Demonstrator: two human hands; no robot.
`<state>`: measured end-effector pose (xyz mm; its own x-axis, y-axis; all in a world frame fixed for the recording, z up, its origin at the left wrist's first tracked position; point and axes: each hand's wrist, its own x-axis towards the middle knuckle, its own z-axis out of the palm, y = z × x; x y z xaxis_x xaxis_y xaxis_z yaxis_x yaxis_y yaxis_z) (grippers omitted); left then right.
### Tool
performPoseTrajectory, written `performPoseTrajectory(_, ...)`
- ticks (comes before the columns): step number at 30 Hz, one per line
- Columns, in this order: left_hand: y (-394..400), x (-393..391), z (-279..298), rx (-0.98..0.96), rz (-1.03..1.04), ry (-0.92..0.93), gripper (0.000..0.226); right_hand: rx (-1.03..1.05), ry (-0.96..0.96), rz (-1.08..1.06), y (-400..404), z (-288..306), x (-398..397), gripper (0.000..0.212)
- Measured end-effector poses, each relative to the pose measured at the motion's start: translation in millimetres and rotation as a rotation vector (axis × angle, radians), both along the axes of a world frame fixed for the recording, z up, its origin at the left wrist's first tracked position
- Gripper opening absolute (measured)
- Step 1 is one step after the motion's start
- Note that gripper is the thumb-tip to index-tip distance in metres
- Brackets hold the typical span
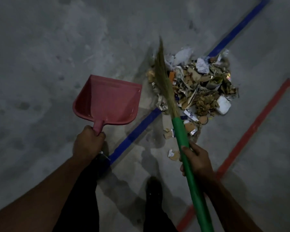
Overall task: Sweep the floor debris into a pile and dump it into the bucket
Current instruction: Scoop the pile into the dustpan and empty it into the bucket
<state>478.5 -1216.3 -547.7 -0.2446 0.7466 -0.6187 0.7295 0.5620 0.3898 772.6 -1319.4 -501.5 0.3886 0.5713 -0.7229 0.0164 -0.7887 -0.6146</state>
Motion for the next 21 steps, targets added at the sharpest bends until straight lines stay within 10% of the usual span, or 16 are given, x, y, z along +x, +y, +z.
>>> performPoseTrajectory(9, 121, -50, -2, 0.0, -0.453, 0.181, 0.024, -0.173, -0.387, 0.01, 59, -22, -67, 0.021)
performPoseTrajectory(21, 199, -30, -70, -0.165, -0.853, 0.358, 0.038, -0.194, -0.183, -0.337, 99, -78, -49, 0.037)
